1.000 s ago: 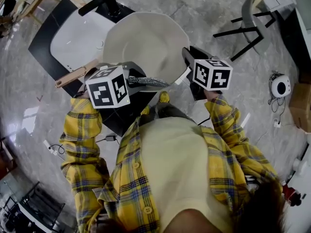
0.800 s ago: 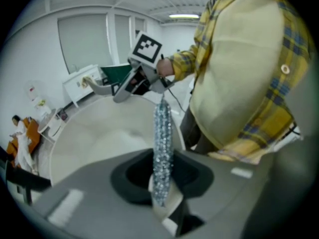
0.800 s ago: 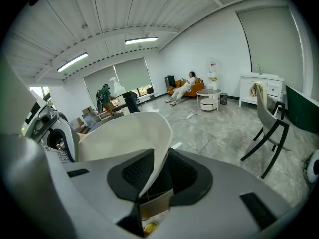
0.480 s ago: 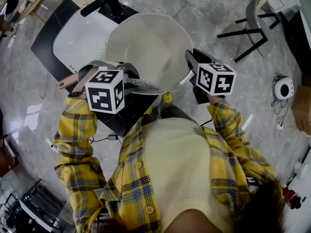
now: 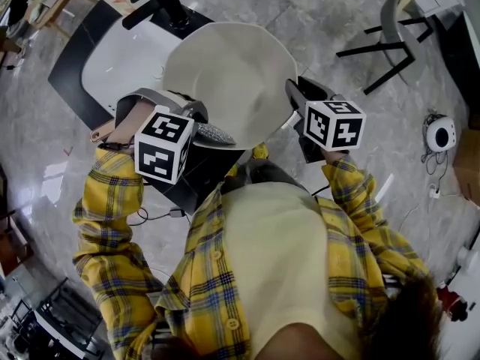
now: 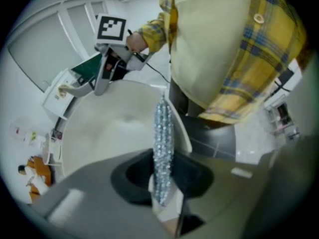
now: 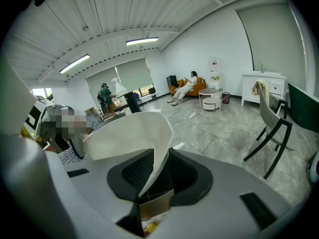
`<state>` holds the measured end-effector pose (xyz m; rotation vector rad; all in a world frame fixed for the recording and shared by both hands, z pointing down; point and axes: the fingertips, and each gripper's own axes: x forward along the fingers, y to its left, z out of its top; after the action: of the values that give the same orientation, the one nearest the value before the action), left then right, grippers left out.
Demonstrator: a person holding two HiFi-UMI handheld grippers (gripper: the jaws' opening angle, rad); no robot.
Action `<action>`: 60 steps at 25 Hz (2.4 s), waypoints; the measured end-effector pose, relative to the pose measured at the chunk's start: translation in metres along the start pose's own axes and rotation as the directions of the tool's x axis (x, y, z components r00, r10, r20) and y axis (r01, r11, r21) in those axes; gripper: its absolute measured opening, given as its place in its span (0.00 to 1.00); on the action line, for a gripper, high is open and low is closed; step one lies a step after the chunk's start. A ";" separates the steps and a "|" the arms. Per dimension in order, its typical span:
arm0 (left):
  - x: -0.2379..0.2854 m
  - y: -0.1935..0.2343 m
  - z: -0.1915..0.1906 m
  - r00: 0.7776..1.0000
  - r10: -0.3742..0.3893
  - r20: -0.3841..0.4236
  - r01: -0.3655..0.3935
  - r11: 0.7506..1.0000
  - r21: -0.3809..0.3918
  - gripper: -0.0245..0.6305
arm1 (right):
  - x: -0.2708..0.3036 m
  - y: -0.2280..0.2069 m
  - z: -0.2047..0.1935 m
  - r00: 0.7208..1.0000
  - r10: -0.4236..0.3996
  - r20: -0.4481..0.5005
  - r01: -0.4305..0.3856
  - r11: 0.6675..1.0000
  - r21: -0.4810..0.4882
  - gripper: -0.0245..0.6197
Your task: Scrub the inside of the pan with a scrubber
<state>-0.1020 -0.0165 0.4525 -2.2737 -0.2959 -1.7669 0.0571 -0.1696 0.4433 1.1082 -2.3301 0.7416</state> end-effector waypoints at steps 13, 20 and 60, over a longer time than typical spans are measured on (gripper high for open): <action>0.009 0.011 -0.029 0.980 0.013 -0.200 0.011 0.993 0.119 0.17 | 0.001 0.000 -0.001 1.000 0.019 0.004 -0.019 1.000 0.012 0.14; 0.009 0.030 -0.051 0.955 0.081 -0.287 -0.039 0.988 0.151 0.17 | 0.001 0.000 -0.002 1.000 0.027 0.005 -0.027 1.000 0.014 0.14; 0.004 0.186 -0.055 0.852 0.512 -0.107 -0.517 0.856 -0.023 0.17 | 0.003 0.000 -0.002 0.998 0.056 0.000 -0.056 0.998 0.022 0.14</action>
<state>-0.0944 -0.2108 0.4570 -2.0282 0.3575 -1.5943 0.0560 -0.1698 0.4468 1.0560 -2.3664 0.7888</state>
